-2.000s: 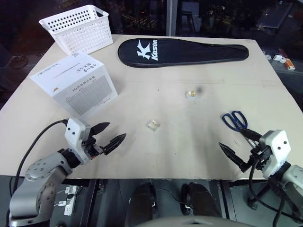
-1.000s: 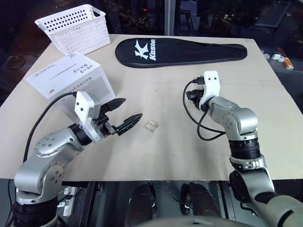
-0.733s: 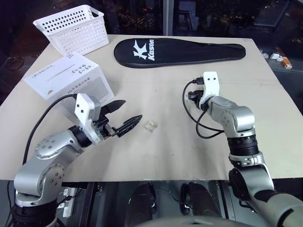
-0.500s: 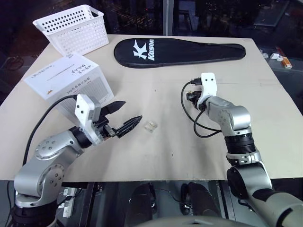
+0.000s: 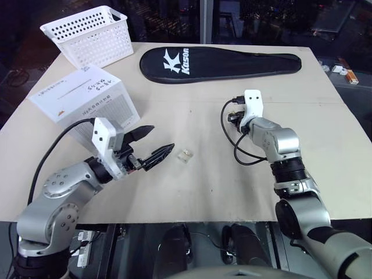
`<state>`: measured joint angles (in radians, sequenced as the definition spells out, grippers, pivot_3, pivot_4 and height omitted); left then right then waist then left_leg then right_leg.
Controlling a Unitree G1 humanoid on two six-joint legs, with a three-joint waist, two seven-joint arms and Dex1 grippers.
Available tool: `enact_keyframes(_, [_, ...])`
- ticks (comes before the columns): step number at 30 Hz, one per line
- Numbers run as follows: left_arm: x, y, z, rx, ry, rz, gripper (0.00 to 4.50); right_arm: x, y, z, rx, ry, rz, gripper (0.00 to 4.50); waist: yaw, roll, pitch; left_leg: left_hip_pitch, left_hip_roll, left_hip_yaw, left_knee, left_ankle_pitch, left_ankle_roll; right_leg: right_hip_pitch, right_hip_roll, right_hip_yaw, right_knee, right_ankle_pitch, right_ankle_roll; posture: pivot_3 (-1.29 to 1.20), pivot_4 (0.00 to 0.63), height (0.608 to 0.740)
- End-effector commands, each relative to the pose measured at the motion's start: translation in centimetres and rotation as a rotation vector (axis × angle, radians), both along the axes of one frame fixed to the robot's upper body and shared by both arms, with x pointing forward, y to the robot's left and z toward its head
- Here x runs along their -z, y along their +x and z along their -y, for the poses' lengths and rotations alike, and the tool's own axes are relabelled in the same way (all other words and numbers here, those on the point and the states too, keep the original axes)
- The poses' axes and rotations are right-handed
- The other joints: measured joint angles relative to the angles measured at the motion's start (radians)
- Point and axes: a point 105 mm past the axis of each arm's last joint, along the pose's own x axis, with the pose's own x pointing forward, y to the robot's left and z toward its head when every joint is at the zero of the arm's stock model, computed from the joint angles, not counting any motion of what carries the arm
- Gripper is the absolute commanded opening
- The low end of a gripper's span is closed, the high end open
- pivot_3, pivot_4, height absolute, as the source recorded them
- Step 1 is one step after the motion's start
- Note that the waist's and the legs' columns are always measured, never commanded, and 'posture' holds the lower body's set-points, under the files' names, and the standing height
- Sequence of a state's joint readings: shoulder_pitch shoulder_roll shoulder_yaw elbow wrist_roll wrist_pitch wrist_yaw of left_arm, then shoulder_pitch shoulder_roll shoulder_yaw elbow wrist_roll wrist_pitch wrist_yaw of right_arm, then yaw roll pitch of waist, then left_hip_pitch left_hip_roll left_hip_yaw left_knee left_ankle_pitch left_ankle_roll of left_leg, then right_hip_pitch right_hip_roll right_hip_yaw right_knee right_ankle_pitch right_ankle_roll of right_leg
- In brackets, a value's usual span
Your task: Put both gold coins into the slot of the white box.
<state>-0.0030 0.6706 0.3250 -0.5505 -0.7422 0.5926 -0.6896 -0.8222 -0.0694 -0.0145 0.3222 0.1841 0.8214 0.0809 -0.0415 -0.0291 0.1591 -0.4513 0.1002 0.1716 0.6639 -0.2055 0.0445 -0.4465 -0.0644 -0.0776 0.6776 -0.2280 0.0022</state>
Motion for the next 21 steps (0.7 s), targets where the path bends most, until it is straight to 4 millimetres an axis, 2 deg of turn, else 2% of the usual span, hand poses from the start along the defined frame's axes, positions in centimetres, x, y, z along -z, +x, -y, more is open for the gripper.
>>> enact_keyframes(1, [-1.5,-0.6,0.2,0.006,0.01,0.072,4.5,-2.0,0.5,-0.1,-0.002,0.013,0.065,0.68,0.0,0.0,0.0,0.0,0.0,0.0,0.0,0.0,0.0,0.0,0.0,0.0,0.0,0.0,0.0,0.0,0.15,0.74])
enact_keyframes(3, [-1.5,-0.6,0.2,0.004,0.009,0.073,4.5,-1.9,0.5,-0.1,-0.001,0.011,0.065,0.07,0.0,0.0,0.0,0.0,0.0,0.0,0.0,0.0,0.0,0.0,0.0,0.0,0.0,0.0,0.0,0.0,0.15,0.74])
enact_keyframes(8, [-1.6,-0.4,0.3,0.004,0.003,0.073,4.5,-2.1,0.1,0.1,-0.007,0.0,0.073,0.07,0.0,0.0,0.0,0.0,0.0,0.0,0.0,0.0,0.0,0.0,0.0,0.0,0.0,0.0,0.0,0.0,0.15,0.74])
enact_keyframes(12, [-1.9,-0.2,0.7,0.032,-0.036,0.054,4.5,-3.6,-0.7,0.3,-0.065,0.001,0.14,0.07,0.002,0.0,0.0,0.0,0.0,-0.001,0.0,0.0,0.0,0.0,0.0,-0.001,0.0,0.0,0.0,0.0,0.15,0.74])
enact_keyframes(17, [-3.0,0.2,1.5,0.106,-0.095,0.011,4.5,-7.2,-5.7,-1.8,-0.427,0.078,0.288,0.07,0.005,0.001,0.0,-0.002,0.0,-0.002,0.0,0.0,0.0,0.0,0.0,-0.002,-0.001,0.0,0.0,0.0,0.15,0.74])
enact_keyframes(19, [-3.8,0.1,2.4,0.19,-0.122,-0.013,4.5,-8.7,-9.0,-2.5,-0.612,0.092,0.333,0.07,0.004,0.001,0.001,-0.001,0.0,-0.002,0.0,0.0,0.0,0.0,0.0,-0.002,-0.001,0.0,0.0,0.0,0.15,0.74])
enact_keyframes(20, [-4.2,0.1,2.8,0.227,-0.125,-0.018,3.99,-9.2,-10.3,-2.6,-0.686,0.087,0.344,0.0,0.005,0.001,0.001,-0.002,0.0,-0.002,0.0,0.0,0.0,0.0,0.0,-0.002,-0.001,0.0,0.0,0.0,0.15,0.74])
enact_keyframes(21, [-4.6,0.1,3.2,0.256,-0.128,-0.021,3.7,-9.6,-11.4,-2.7,-0.743,0.081,0.355,0.0,0.005,0.001,0.001,-0.001,0.0,-0.003,0.0,0.0,0.0,0.0,0.0,-0.002,-0.001,0.0,0.0,0.0,0.15,0.74])
